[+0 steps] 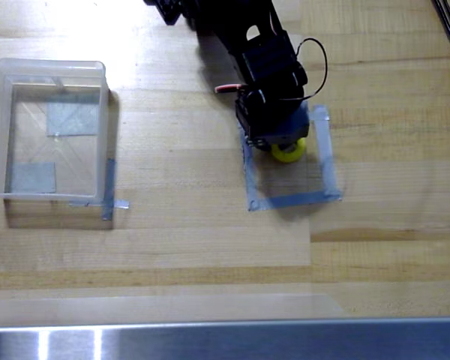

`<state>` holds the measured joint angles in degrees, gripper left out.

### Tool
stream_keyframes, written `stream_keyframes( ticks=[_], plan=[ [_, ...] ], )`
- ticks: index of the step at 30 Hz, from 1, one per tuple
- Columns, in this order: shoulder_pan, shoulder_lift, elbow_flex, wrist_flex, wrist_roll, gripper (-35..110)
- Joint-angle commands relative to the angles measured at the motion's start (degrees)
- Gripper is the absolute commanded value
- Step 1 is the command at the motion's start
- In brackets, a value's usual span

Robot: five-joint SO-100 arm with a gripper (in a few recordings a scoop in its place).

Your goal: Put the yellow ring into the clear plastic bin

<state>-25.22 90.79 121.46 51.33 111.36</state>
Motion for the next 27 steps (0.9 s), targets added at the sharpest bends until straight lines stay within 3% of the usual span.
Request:
stream_keyframes(
  ticks=[1, 14, 27],
  plan=[
    [-0.4, 7.7, 0.0, 1.9, 0.4, 5],
    [15.0, 26.6, -0.2, 14.5, -7.4, 5],
    [6.8, 26.5, -0.5, 12.6, -7.7, 6]
  ],
)
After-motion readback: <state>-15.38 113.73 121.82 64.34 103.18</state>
